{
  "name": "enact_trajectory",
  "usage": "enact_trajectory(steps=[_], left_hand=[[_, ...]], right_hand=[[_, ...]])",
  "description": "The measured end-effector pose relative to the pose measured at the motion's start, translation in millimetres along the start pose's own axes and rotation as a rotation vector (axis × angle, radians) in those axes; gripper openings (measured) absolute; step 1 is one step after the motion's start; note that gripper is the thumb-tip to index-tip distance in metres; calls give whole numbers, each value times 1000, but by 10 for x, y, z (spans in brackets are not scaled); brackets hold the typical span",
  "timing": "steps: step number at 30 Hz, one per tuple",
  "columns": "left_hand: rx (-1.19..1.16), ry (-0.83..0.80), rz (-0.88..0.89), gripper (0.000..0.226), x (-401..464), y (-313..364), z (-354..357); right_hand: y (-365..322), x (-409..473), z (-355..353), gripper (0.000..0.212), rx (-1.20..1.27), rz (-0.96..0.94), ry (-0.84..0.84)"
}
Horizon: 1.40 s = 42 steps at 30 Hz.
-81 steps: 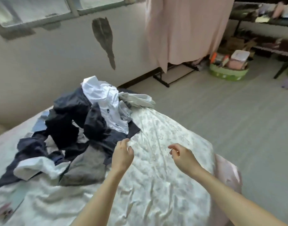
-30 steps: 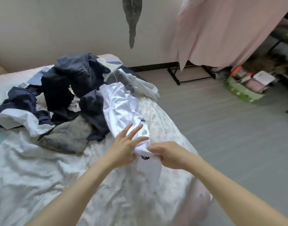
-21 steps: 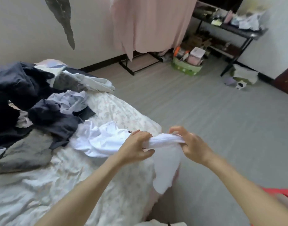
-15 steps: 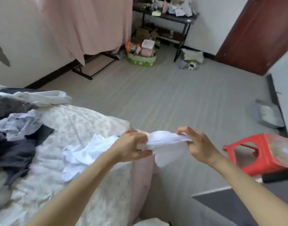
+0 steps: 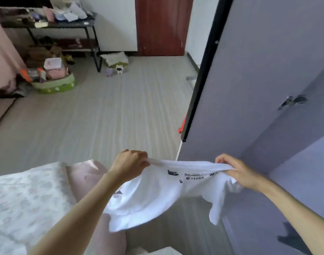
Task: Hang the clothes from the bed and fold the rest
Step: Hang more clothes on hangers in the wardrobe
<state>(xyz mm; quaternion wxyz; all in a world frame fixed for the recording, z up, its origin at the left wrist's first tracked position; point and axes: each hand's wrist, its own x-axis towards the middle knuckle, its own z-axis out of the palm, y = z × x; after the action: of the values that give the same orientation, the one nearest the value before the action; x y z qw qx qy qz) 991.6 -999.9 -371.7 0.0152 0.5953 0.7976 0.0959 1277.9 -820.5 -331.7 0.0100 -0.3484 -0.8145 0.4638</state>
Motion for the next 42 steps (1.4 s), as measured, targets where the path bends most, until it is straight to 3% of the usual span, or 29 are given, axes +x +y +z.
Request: enact_trajectory(steps=[3,6,12,17,20,26,29,32,35,38,42], left_hand=[[-125,110,16,17,284,483,-49],[-229,118,111,11,539,1042,-60],[-384,77,240,13,1055,1863,-118],[-188,9,437,20,1631,2281,-72],[109,-33,605,26,1939,2504,-25],[400,-291,593,26,2429,2722,113],[241,-176,601,23,2589,2892,133],[-138,-38,560,23,2755,3084,76],[-491,51,458,20,2969,3308,-149],[-576,196,451,19,3162,3517,-395],[-464,337,482,24,3343,3699,-545]], right_hand=[[222,-301,-315,53,24,62,-48],[401,-549,-572,58,32,128,-55],[770,-912,-972,22,-31,283,-9],[1109,-1127,-1237,17,-458,531,-156],[1213,-1230,-1446,28,-644,670,-30],[1460,-1263,-1726,36,-711,758,470],[1543,-1162,-1768,28,-660,663,776],[1528,-1081,-1884,35,-389,505,1105],[1408,-973,-2165,19,-252,258,1333],[1321,-826,-2536,18,-92,173,1325],[1354,-455,-3065,27,-121,391,1151]])
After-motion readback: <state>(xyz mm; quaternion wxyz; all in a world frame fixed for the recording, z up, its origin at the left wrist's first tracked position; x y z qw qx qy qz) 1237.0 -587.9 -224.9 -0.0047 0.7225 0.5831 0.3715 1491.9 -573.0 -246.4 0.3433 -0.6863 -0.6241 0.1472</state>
